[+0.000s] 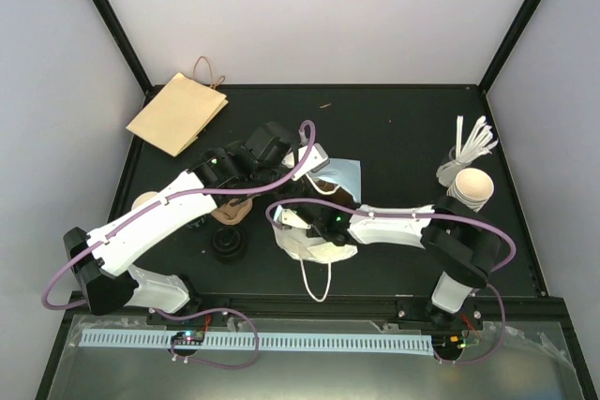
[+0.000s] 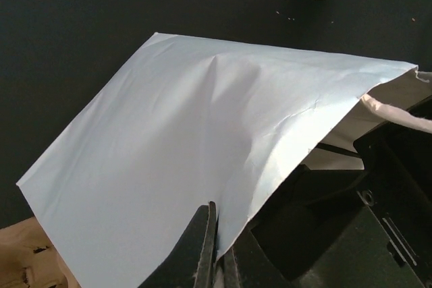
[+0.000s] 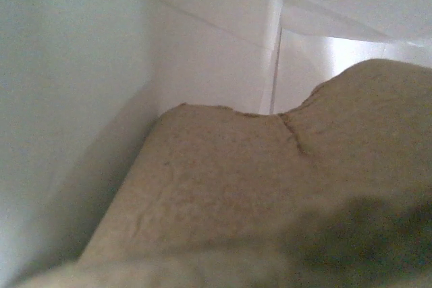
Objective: Pack the takeout coffee
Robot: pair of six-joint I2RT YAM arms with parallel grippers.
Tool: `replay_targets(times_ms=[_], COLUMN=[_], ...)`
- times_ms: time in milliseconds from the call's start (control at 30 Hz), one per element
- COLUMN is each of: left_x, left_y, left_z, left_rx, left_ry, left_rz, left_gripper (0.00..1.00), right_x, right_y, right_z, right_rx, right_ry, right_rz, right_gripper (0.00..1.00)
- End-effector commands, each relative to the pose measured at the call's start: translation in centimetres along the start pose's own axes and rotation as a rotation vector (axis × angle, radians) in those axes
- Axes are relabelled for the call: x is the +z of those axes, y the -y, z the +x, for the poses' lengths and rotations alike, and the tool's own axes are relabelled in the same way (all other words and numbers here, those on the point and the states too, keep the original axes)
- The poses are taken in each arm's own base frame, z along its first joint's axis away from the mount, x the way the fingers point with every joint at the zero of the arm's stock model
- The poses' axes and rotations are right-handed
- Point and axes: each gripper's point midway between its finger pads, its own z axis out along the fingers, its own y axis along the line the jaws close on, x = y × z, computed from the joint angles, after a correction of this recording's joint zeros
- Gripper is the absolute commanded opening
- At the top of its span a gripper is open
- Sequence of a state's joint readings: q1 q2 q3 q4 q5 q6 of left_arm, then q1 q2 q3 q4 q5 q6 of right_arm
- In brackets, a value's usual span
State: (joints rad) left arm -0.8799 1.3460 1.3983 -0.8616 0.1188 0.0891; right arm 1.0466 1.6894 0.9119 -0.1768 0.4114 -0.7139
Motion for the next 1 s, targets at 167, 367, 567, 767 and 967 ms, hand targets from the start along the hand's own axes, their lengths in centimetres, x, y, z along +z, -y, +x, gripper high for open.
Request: replay_targets(times_ms=[167, 367, 567, 767, 967], left_x=[-0.7, -0.2, -0.4, -0.4, -0.1], left_y=[3.2, 2.3, 1.5, 1.6, 1.7], left_z=[0.4, 0.9, 0.8, 1.0, 1.4], left_rx=[0.012, 0.007, 0.019, 0.019, 0.009], left_ry=[-0.004, -0.030, -0.030, -0.036, -0.048], left_rz=[0.140, 0.090, 0.040, 0.045, 0.052], left_gripper=[0.01, 0.02, 0.01, 0.02, 0.02], right_x=[-0.9, -3.2, -5.9, -8.2, -10.5], right_y=[2.5, 2.6, 2.9, 1.5, -1.5], right_z=[1.2, 1.8, 2.0, 1.0, -0.7], right_rx=[0.087, 0.113, 0.146, 0.112, 0.067], right_ry=[-0.013, 0.017, 0.061, 0.158, 0.293], right_rz=[0.083, 0.088, 0.080, -0.008, -0.158], right_gripper=[0.01, 0.01, 0.02, 0.01, 0.01])
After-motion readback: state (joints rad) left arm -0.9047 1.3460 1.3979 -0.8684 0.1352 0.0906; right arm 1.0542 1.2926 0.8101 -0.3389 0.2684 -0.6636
